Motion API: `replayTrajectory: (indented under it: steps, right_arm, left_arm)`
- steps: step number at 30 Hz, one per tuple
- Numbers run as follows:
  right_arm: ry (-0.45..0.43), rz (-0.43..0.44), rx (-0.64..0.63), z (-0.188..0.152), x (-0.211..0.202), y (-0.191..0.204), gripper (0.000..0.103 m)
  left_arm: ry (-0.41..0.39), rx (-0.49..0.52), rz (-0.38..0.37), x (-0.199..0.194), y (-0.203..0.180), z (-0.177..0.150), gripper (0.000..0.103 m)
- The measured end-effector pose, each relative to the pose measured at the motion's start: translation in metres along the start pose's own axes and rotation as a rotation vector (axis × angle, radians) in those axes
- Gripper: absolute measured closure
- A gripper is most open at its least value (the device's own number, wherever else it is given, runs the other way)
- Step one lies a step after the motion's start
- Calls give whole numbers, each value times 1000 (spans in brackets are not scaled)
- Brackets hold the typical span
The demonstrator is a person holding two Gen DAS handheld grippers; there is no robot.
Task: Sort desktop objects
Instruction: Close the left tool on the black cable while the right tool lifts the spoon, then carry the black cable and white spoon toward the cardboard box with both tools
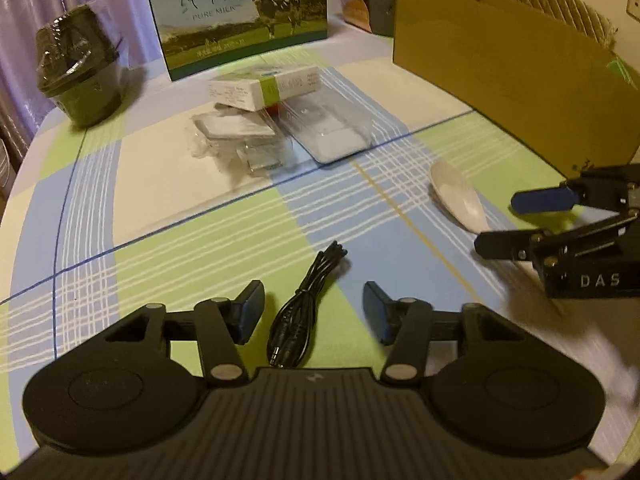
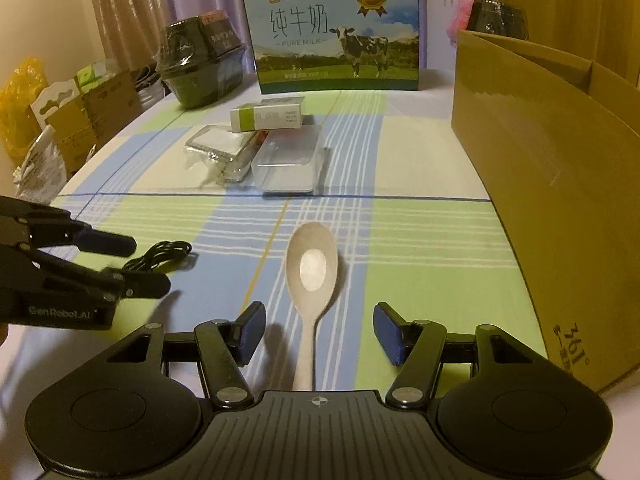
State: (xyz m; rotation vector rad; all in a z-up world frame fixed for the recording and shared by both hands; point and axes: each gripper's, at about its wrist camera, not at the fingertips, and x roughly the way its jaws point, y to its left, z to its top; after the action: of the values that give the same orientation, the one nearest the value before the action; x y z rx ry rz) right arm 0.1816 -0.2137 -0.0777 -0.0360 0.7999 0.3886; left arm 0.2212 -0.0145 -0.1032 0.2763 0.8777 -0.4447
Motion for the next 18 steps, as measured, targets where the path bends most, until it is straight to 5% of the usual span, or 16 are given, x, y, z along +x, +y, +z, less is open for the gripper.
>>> replayTrajectory:
  steps: [5,18]
  right_arm:
    - [-4,5,4,1,3,-1,43]
    - [-25,-18,-92,15,29,14,40]
  left_arm:
    - [43,-89,-19,0,13,-1,87]
    - [20,-194,-33,-7,23,0,88]
